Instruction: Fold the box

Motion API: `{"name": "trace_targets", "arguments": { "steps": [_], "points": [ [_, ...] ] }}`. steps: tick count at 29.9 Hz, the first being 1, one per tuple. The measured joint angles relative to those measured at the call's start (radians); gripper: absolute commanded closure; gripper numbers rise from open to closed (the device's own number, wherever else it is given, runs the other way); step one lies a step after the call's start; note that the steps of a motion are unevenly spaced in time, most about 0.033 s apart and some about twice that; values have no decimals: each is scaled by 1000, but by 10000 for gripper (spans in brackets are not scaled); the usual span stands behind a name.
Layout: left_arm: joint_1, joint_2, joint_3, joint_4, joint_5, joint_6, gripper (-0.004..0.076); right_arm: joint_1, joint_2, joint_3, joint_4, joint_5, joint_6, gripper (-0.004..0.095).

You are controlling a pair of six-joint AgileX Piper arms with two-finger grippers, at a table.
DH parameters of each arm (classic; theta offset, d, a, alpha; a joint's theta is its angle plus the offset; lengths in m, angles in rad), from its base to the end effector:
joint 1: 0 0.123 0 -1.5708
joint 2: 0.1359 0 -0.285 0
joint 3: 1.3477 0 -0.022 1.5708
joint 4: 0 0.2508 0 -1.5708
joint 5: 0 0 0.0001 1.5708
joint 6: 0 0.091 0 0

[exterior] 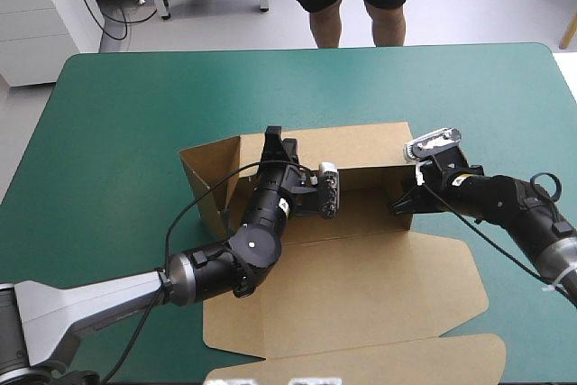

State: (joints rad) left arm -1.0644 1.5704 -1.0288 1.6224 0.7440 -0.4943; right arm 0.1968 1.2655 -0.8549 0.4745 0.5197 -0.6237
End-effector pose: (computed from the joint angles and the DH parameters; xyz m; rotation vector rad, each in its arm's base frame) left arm 0.2164 -0.2631 0.2886 1.4665 1.2762 0.7837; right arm 0.2497 0.0709 0.2818 -0.5769 2.2826 0.2667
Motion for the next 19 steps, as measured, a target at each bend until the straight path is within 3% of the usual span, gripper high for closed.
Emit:
{"name": "trace_targets", "arguments": {
  "steps": [9,19],
  "points": [
    [-4,1,0,1,-62,-4,403,11,1,0,-3,-4,42,906],
    [-42,2,0,41,-79,-6,402,19,7,-24,-81,10,174,906]
  ]
}}
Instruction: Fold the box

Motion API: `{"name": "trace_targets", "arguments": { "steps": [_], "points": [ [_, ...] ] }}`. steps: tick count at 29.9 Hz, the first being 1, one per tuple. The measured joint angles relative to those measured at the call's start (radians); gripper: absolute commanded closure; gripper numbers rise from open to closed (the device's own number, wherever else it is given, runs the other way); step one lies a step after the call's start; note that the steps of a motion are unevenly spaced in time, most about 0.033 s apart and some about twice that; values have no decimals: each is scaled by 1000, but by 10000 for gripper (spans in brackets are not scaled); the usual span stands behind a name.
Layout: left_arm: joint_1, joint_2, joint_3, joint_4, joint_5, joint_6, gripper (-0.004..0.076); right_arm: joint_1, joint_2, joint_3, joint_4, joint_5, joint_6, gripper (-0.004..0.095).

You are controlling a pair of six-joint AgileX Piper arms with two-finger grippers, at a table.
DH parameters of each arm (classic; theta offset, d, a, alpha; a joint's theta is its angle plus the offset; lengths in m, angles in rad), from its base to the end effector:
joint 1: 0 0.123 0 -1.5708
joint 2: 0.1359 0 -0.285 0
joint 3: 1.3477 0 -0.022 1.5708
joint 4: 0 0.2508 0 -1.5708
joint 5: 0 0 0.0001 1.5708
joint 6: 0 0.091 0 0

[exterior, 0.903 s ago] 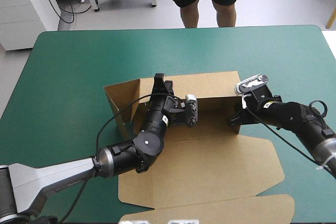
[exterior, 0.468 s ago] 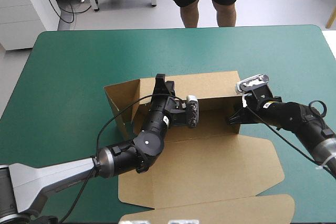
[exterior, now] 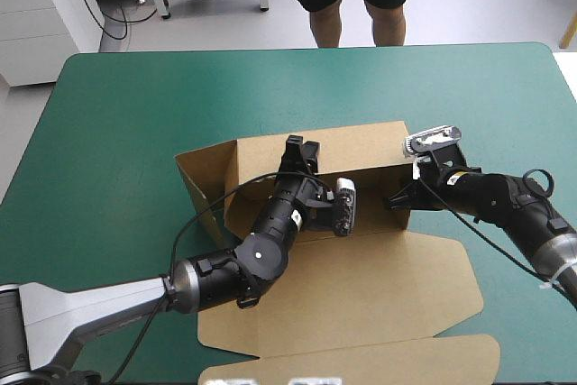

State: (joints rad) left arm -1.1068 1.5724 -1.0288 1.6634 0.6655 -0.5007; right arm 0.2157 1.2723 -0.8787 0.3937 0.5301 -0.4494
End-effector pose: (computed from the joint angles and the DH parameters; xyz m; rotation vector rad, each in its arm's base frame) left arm 0.2024 -0.2793 0.2877 1.5361 1.1712 0.6975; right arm 0.2517 0.0733 0.2853 -0.4714 2.3248 0.2846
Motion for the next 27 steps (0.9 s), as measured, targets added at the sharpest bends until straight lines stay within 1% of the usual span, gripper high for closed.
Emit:
{"name": "trace_targets", "arguments": {
  "steps": [4,8,11,12,14,19,21,27],
  "points": [
    [-76,0,0,3,13,0,402,2,6,-33,-47,47,59,906],
    [-158,0,0,5,98,0,438,7,12,-74,-123,102,145,906],
    [-204,-1,0,5,154,-5,535,9,13,-101,-162,145,192,906],
    [-216,-5,0,5,163,-13,590,9,13,-111,-168,156,202,906],
    [-243,-21,0,2,170,-35,727,9,13,-139,-179,187,221,906],
    [-282,-109,-1,1,176,-53,722,9,17,-219,-210,286,281,907],
    [-283,-158,-13,-6,181,-54,722,9,36,-264,-232,343,302,907],
    [-268,-296,-85,-62,177,-52,722,9,163,-388,-260,483,326,908]
  ]
}}
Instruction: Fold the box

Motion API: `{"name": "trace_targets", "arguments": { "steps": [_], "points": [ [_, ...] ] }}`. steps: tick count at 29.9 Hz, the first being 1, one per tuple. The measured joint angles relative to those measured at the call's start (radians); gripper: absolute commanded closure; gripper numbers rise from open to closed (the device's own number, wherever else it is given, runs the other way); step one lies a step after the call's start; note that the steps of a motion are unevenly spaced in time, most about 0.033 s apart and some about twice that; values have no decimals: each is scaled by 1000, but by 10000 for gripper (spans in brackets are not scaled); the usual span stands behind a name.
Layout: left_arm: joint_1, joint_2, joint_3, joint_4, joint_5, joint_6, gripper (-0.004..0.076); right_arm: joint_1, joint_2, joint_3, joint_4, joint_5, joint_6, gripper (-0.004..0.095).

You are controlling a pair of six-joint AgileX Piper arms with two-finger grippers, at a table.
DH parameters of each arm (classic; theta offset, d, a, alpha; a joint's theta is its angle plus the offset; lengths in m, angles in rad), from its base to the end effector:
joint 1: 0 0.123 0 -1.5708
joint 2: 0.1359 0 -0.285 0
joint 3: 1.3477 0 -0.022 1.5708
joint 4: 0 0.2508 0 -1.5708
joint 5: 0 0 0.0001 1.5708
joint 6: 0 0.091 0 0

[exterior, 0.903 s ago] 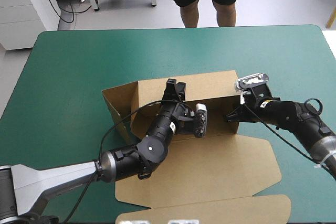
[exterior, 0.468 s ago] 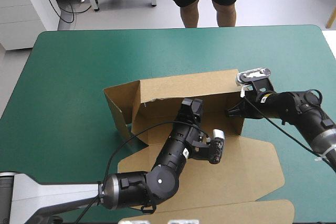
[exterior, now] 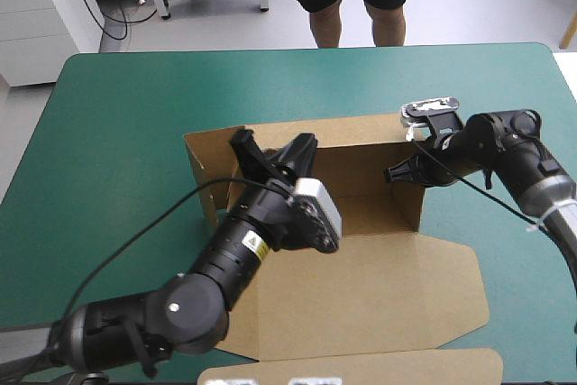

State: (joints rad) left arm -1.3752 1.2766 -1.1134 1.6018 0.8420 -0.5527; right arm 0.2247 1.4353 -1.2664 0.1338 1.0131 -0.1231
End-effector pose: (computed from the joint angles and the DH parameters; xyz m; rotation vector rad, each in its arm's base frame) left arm 0.1186 -0.2490 0.4048 1.1750 1.1088 0.4359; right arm 0.2839 0.0755 0.3292 -0.4043 2.6351 0.2070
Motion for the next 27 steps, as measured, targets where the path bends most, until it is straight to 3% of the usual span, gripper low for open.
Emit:
{"name": "trace_targets", "arguments": {
  "steps": [4,11,17,27],
  "points": [
    [109,-74,-56,-157,-33,20,722,0,89,-83,1,76,3,909],
    [480,-112,-105,-458,-150,110,722,0,205,-226,-3,158,6,909],
    [812,-113,-105,-787,-243,233,722,-1,338,-356,-12,104,6,909],
    [1257,-82,-105,-1365,-204,604,722,-1,516,-508,-15,71,7,888]
  ]
}}
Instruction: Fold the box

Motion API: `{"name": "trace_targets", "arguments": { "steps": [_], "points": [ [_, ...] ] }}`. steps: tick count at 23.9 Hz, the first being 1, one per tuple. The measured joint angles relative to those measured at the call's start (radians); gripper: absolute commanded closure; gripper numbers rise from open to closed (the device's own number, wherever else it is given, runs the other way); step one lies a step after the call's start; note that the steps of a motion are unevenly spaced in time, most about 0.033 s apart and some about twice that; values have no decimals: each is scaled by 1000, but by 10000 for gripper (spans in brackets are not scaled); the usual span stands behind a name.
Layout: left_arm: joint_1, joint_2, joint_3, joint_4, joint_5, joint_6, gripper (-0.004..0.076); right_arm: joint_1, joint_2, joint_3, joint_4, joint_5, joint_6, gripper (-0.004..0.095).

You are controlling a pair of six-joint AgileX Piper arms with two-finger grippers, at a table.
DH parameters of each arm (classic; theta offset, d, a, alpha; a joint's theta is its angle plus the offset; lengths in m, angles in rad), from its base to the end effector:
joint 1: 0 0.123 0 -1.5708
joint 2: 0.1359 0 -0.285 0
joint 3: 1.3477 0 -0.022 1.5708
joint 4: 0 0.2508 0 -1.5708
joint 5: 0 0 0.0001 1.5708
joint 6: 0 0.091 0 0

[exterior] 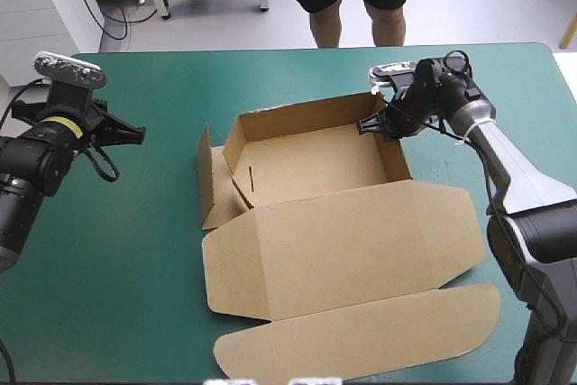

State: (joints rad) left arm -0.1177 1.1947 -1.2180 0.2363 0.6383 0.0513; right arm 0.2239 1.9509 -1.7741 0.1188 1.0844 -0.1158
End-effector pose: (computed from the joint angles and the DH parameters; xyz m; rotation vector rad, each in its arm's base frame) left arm 0.2572 -0.0176 0.4049 0.2895 2.0671 0.2217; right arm 0.4147 0.1042 0.2870 -0.4175 2.7139 0.1893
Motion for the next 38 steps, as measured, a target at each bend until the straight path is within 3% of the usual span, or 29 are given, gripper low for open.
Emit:
{"name": "trace_targets", "arguments": {
  "steps": [2,8,9,25,38],
  "points": [
    [64,15,0,-112,31,78,722,0,11,-15,-4,10,0,831],
    [188,66,0,-334,119,243,722,2,22,-38,-85,80,31,446],
    [209,82,0,-390,131,280,722,2,24,-45,-101,88,39,432],
    [372,160,0,-551,242,342,722,2,-213,-108,-111,118,100,388],
    [381,160,0,-657,304,353,724,2,-51,-107,-69,117,116,397]
  ]
}}
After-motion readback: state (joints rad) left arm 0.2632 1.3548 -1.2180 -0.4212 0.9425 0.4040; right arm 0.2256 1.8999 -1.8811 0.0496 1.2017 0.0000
